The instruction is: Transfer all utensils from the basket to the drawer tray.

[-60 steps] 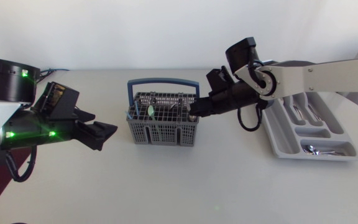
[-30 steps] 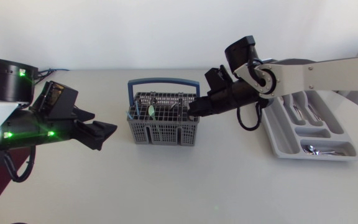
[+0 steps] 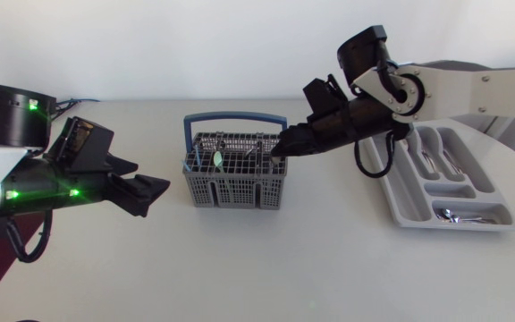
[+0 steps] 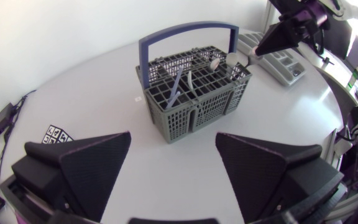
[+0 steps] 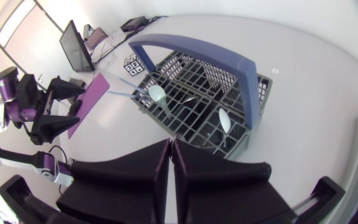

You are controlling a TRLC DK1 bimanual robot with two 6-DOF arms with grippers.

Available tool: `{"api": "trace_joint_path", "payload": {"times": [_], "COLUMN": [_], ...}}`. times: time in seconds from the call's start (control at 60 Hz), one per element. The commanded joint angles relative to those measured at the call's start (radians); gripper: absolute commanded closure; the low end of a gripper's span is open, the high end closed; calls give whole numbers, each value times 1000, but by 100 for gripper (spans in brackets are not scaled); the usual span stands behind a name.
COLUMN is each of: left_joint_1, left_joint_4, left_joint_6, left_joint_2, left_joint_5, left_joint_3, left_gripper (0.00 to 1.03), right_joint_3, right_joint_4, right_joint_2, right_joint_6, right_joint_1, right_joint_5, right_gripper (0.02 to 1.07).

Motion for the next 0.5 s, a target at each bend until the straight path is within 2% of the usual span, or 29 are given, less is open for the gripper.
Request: {"api": "trace_joint_path", "payload": {"times": [0.0,0.483], "left_joint_1": [-10,-18], "left_joint_4": [10,17], "left_joint_6": [28,35], "left_joint_2": [-12,8], "left_joint_5": [11,11], "left_joint_3": [-4,4], "left_gripper": [9,9], "right_joint_3": [43,51], "right_joint_4": [-19,-107], "right_joint_2": [-46,-191], "right_joint_6": [-3,34], "right_joint_1": [-6,-75], "right_joint_5": [-14,-110], "right_gripper": [102,102]}}
